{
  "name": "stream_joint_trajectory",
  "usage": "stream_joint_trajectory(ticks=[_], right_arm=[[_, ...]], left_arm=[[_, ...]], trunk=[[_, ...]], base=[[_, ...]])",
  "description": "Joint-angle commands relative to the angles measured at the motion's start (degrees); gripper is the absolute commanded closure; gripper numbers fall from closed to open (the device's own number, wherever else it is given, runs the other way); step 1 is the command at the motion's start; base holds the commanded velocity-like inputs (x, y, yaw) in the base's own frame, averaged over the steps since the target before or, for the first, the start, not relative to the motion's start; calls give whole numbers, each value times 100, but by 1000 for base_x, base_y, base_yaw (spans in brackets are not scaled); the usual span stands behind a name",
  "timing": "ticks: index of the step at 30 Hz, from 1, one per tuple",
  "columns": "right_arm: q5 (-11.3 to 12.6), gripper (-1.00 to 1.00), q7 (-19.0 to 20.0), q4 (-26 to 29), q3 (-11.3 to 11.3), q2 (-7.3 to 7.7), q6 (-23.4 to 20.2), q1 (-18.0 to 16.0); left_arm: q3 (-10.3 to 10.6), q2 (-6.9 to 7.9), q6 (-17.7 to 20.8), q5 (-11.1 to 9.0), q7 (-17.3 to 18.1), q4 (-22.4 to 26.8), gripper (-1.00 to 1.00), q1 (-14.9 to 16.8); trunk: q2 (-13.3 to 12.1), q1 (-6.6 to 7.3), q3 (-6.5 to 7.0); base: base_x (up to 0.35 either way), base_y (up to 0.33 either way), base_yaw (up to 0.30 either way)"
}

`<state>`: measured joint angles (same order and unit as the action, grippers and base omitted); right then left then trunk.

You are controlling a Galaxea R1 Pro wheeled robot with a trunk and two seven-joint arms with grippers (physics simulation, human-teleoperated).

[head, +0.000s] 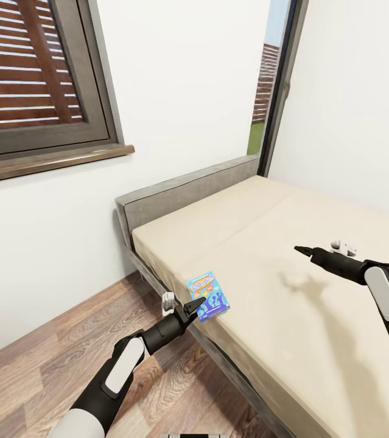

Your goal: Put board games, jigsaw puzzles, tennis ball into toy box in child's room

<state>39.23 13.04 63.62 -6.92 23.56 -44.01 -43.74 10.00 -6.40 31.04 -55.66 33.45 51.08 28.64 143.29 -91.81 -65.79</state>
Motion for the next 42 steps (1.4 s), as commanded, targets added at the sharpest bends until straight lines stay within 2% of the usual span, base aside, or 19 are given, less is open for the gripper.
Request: stream_joint_trajectory(ticks=[1,13,28,42], right_arm=[[-23,-100,32,1,-13,-1,-29,-3],[-27,-100,32,1,-18,-1,-29,-3],[-25,-100,32,1,-13,-1,-29,-3],[-28,-100,32,1,-17,-1,-29,-3]], left_arm=[[1,-1,44,-43,-26,-2,-100,2],[5,-1,44,-52,-115,-1,-100,2],[253,-22,43,-78,-166,-2,-100,47],[309,-105,43,-79,-301,-2,-100,76]], trunk=[[2,1,-5],[2,1,-5],[2,1,-5],[2,1,-5]], base=[[0,0,0],[0,0,0],[0,0,0],[0,0,0]])
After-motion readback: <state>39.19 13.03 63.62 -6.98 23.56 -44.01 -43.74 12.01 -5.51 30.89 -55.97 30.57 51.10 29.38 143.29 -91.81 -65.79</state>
